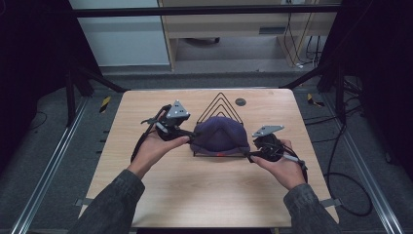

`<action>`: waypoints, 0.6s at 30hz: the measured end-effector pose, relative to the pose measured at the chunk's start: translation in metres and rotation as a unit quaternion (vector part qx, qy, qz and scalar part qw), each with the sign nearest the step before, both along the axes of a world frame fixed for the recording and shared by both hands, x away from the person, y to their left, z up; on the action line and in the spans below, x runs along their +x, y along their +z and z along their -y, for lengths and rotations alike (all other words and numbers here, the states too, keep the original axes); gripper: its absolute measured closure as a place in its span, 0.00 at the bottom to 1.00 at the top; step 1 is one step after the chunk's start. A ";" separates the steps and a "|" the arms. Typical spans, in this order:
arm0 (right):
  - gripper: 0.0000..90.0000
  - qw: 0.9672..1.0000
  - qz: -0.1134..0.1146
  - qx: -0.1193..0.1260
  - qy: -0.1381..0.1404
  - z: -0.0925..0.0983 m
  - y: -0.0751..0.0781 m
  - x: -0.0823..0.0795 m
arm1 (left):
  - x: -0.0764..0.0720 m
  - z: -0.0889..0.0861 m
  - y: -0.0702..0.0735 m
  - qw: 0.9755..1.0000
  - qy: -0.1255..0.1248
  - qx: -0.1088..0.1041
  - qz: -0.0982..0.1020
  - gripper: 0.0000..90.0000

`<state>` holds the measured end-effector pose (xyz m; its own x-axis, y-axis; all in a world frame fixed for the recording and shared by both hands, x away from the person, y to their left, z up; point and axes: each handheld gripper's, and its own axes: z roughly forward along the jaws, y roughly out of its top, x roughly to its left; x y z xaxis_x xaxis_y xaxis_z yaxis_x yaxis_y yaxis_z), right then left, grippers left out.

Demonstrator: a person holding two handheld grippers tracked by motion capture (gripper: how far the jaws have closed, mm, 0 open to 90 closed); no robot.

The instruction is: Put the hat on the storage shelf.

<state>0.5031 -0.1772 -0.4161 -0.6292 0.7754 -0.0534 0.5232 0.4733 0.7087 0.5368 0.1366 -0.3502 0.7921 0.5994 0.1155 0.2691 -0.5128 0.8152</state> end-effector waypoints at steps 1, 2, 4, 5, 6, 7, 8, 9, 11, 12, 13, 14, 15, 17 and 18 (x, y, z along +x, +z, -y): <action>0.38 1.000 0.005 0.003 -0.001 -0.001 0.001 -0.002 | -0.001 -0.001 -0.001 1.000 0.003 -0.002 -0.003 0.21; 0.36 1.000 0.006 0.004 -0.002 -0.001 0.002 -0.003 | -0.002 -0.002 -0.003 1.000 0.007 -0.001 -0.008 0.19; 0.30 1.000 0.013 0.011 -0.007 -0.002 0.004 -0.007 | -0.006 -0.004 -0.006 1.000 0.012 0.001 -0.011 0.16; 0.28 1.000 0.017 0.013 -0.008 -0.003 0.005 -0.008 | -0.009 -0.005 -0.007 1.000 0.012 0.002 -0.013 0.15; 0.26 1.000 0.022 0.018 -0.009 -0.004 0.007 -0.010 | -0.010 -0.006 -0.009 1.000 0.011 0.004 -0.016 0.14; 0.24 0.999 0.026 0.023 -0.011 -0.004 0.008 -0.013 | -0.012 -0.007 -0.010 1.000 0.010 0.006 -0.017 0.13; 0.23 0.999 0.028 0.026 -0.012 -0.005 0.009 -0.015 | -0.014 -0.008 -0.011 1.000 0.010 0.008 -0.018 0.13; 0.21 0.999 0.030 0.028 -0.012 -0.006 0.009 -0.017 | -0.016 -0.009 -0.012 1.000 0.011 0.009 -0.020 0.12; 0.19 0.999 0.037 0.030 -0.013 -0.007 0.011 -0.020 | -0.021 -0.011 -0.014 1.000 0.010 0.011 -0.019 0.11; 0.18 0.999 0.040 0.033 -0.012 -0.007 0.012 -0.022 | -0.022 -0.012 -0.015 1.000 0.009 0.012 -0.020 0.10; 0.17 0.998 0.040 0.035 -0.014 -0.008 0.013 -0.023 | -0.025 -0.014 -0.016 1.000 0.009 0.011 -0.022 0.10; 0.16 0.998 0.040 0.039 -0.013 -0.008 0.013 -0.024 | -0.026 -0.015 -0.017 1.000 0.008 0.012 -0.021 0.09; 0.15 0.998 0.042 0.040 -0.012 -0.009 0.013 -0.025 | -0.029 -0.017 -0.019 1.000 0.009 0.011 -0.024 0.09; 0.14 0.998 0.041 0.040 -0.009 -0.012 0.013 -0.027 | -0.031 -0.021 -0.021 1.000 0.007 0.012 -0.024 0.08; 0.14 0.998 0.043 0.040 -0.005 -0.013 0.013 -0.028 | -0.032 -0.022 -0.022 1.000 0.006 0.012 -0.026 0.08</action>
